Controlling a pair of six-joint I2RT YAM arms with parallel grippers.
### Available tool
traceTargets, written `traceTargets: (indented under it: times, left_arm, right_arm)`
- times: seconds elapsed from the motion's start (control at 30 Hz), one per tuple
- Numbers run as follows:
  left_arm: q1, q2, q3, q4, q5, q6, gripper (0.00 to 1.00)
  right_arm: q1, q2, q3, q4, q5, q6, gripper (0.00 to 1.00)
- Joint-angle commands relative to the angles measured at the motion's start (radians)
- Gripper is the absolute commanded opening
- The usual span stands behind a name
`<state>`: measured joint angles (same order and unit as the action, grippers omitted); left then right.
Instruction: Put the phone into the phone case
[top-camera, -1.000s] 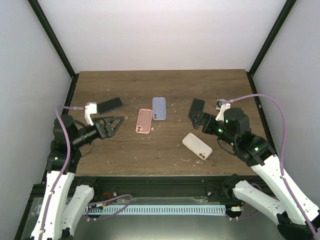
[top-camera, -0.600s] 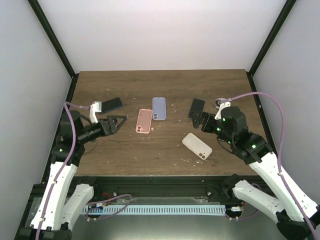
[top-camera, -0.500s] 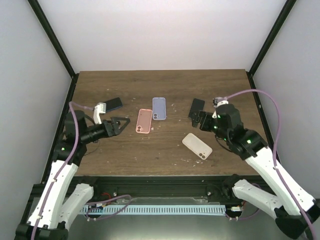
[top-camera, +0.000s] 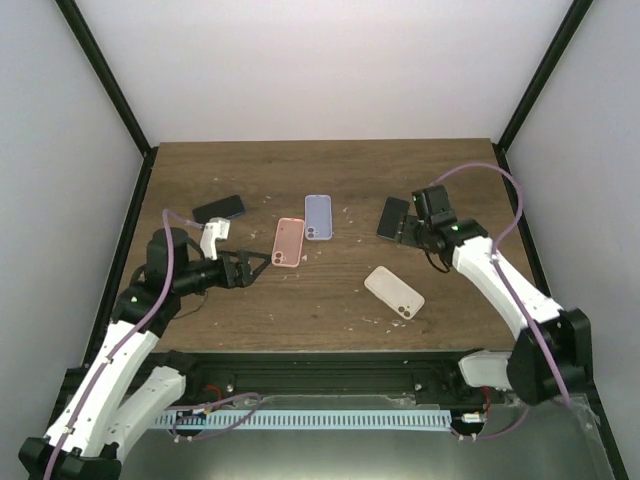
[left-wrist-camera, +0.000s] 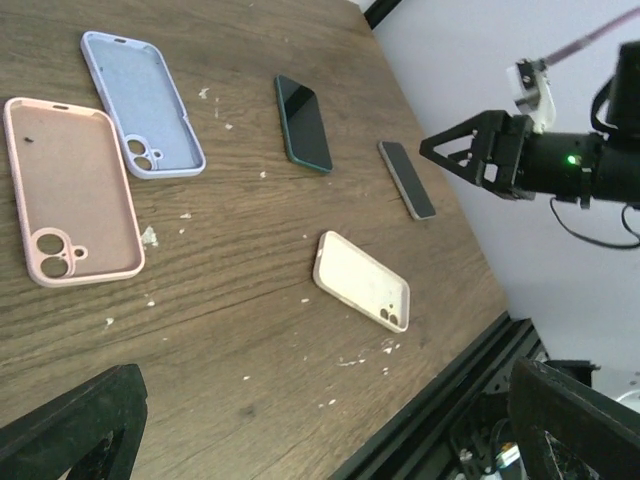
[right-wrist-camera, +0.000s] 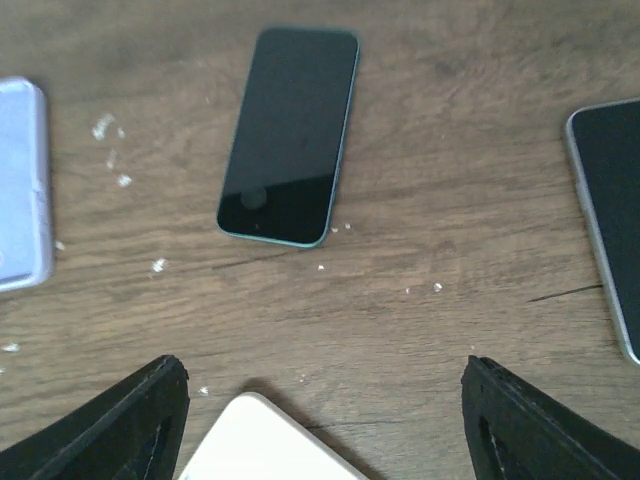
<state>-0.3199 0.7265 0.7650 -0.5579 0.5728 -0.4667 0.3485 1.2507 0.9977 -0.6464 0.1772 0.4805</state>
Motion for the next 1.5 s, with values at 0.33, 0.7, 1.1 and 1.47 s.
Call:
traceTargets:
  times: [0.33,0.7,1.1,1.47]
  left_arm:
    - [-0.004,-0.099,-0.11,0.037,-0.088,0.096,1.0]
    - [-0.004,-0.072,-0.111,0.033,-0.089,0.094,1.0]
    - [-0.004,-0.091,-0.113,0.033,-0.093,0.1,1.0]
    - [-0.004,-0.105,-0.114,0.032,-0.103,0.102,1.0]
  right_arm:
    - [-0.012,0.321,0.02,0.015,-0.155,-0.188,0.63]
    - [-0.175,0.51,0.233,0.02,-0.12,-0.169,0.7]
    - [-0.162,0.699,0.539,-0.056,-0.124,0.168,0.85]
    - [-0.106,0.866,0.741,-0.171,-0.018,0.248,0.91]
